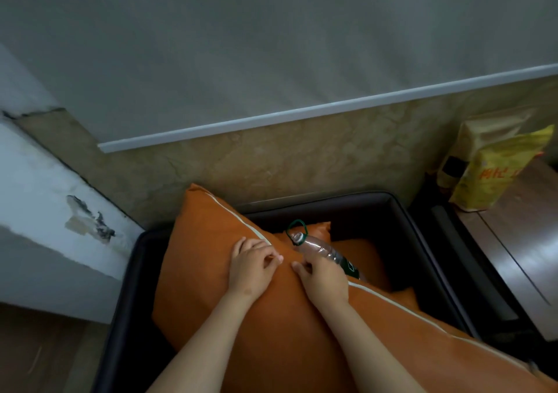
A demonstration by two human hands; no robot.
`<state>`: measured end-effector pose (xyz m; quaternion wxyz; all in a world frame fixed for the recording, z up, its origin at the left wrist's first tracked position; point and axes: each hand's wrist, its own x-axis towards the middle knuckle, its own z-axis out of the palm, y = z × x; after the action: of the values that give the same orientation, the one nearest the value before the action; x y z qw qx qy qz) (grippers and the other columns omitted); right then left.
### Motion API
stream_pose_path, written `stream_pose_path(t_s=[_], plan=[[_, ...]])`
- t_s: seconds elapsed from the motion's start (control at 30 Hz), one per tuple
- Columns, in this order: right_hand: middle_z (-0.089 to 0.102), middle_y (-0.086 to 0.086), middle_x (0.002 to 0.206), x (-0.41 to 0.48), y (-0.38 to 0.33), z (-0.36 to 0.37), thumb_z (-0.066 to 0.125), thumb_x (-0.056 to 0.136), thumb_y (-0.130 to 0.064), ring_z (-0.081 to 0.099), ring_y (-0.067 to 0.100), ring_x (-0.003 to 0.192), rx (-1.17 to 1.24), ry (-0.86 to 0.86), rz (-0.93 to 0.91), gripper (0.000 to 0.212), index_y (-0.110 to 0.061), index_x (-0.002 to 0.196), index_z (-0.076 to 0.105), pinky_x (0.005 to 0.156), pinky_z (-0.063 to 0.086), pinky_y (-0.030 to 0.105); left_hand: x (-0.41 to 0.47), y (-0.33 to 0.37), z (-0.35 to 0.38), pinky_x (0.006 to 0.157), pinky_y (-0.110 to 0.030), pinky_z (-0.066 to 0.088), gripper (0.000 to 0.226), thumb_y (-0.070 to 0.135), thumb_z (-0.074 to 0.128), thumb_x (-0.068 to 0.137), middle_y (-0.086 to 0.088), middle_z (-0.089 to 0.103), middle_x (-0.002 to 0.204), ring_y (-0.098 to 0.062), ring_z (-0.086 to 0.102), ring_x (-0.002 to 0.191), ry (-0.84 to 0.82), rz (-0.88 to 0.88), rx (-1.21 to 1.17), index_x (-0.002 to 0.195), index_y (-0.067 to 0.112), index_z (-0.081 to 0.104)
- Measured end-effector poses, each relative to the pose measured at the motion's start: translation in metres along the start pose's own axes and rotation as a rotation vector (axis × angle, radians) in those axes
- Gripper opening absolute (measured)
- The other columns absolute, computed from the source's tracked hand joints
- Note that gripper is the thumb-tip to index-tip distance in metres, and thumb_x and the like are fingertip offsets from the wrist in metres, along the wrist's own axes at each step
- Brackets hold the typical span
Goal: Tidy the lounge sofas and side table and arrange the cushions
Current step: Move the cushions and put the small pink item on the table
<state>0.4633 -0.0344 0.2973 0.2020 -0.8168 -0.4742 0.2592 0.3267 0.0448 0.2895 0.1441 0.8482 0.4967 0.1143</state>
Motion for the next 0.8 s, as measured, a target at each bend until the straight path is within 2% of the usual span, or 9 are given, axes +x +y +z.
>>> stream_pose_path(t_s=[0.13, 0.23, 0.43, 0.57, 0.63, 0.8], plan=[[0.065, -0.001, 0.084, -0.019, -0.005, 0.0, 0.052, 0.094, -0.047, 0.062, 0.018, 0.083, -0.002, 0.006, -0.036, 0.025, -0.027, 0.08, 0.052, 0.072, 0.047, 0.028, -0.017, -0.003, -0.011, 0.111, -0.023, 0.006, 0.022, 0.042, 0.053, 0.095, 0.016, 0.063, 0.114, -0.004, 0.046, 0.12, -0.005, -0.019, -0.035, 0.1, 0.031, 0.071], [0.06, -0.004, 0.078, -0.033, -0.008, 0.004, 0.052, 0.093, -0.049, 0.061, 0.017, 0.081, -0.009, 0.014, -0.063, 0.028, -0.026, 0.078, 0.054, 0.074, 0.047, 0.029, -0.034, -0.004, -0.019, 0.111, -0.022, 0.006, 0.021, 0.041, 0.053, 0.095, 0.017, 0.063, 0.114, -0.003, 0.045, 0.12, 0.003, -0.031, -0.049, 0.1, 0.031, 0.071], [0.062, -0.005, 0.086, -0.072, -0.015, 0.023, 0.053, 0.092, -0.051, 0.056, 0.015, 0.085, -0.031, 0.063, -0.126, 0.027, -0.028, 0.077, 0.055, 0.071, 0.04, 0.029, -0.08, -0.015, -0.03, 0.111, -0.022, 0.006, 0.02, 0.04, 0.054, 0.095, 0.016, 0.063, 0.113, -0.003, 0.044, 0.122, 0.028, -0.056, -0.088, 0.099, 0.031, 0.072], [0.051, -0.011, 0.08, -0.104, -0.023, 0.035, 0.052, 0.093, -0.048, 0.05, 0.014, 0.085, -0.05, 0.086, -0.203, 0.027, -0.025, 0.083, 0.062, 0.072, 0.037, 0.03, -0.116, -0.032, -0.035, 0.11, -0.021, 0.004, 0.017, 0.039, 0.056, 0.094, 0.018, 0.065, 0.113, -0.001, 0.042, 0.126, 0.034, -0.081, -0.143, 0.097, 0.032, 0.071], [0.048, -0.012, 0.078, -0.119, -0.027, 0.045, 0.054, 0.093, -0.045, 0.044, 0.012, 0.081, -0.048, 0.098, -0.258, 0.026, -0.023, 0.083, 0.063, 0.069, 0.032, 0.03, -0.135, -0.043, -0.036, 0.11, -0.021, 0.004, 0.015, 0.038, 0.057, 0.094, 0.019, 0.066, 0.112, -0.001, 0.042, 0.128, 0.043, -0.081, -0.17, 0.095, 0.032, 0.072], [0.06, -0.006, 0.073, -0.154, -0.032, 0.076, 0.068, 0.082, -0.039, 0.054, 0.021, 0.077, -0.06, 0.178, -0.344, 0.018, -0.023, 0.074, 0.067, 0.066, 0.032, 0.03, -0.179, -0.061, -0.04, 0.111, -0.024, 0.005, 0.01, 0.034, 0.064, 0.091, 0.023, 0.066, 0.111, -0.003, 0.04, 0.13, 0.046, -0.114, -0.239, 0.083, 0.031, 0.07]])
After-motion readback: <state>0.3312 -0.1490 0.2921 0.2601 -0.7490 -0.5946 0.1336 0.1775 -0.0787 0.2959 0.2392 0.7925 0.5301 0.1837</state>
